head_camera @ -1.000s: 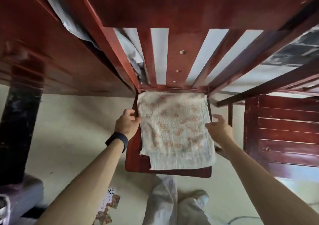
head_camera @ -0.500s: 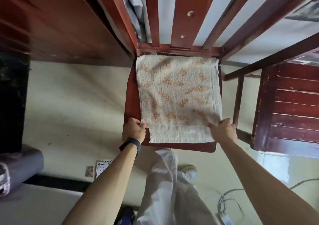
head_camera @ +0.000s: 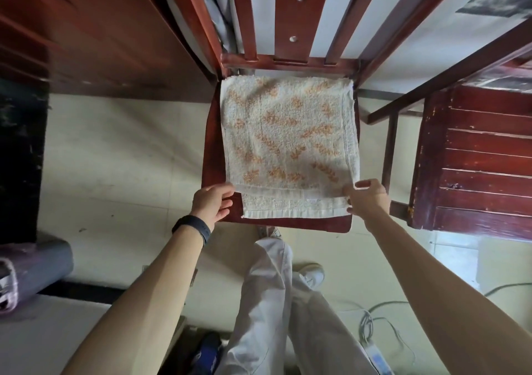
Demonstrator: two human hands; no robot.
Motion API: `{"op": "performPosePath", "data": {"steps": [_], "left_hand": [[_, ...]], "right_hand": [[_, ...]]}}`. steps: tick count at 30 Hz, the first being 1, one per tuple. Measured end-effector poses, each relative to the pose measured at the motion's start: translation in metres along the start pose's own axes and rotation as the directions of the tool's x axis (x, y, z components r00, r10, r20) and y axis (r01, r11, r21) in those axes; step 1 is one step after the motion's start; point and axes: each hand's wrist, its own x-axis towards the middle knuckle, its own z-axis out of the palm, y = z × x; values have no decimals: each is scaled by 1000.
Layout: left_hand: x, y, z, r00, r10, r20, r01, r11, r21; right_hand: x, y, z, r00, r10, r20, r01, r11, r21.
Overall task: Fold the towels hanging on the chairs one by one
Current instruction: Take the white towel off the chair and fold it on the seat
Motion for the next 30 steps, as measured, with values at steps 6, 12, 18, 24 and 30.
{"op": "performPosePath", "data": {"steps": [6,12,18,24,30], "left_hand": [[-33,-15,-2,999,38,15,-35,986,-165],[-23,-65,33,988,115,-99,-98,983,157],[2,-76,52,955,168,-245,-32,879,475],[4,-69,64,936,3,-352,147,905,399],[11,-66,54,950,-153,-272,215,952,217]], "right_hand": [[-6,7,-51,986,-15,166,-36,953,299],[22,52,-44,987,49,153,-78,979,186],[47,65,-9,959,64,276,-143,949,280],[49,66,-4,975,63,211,-129,941,314],[38,65,-11,967,99,237,-185,909,373]]}}
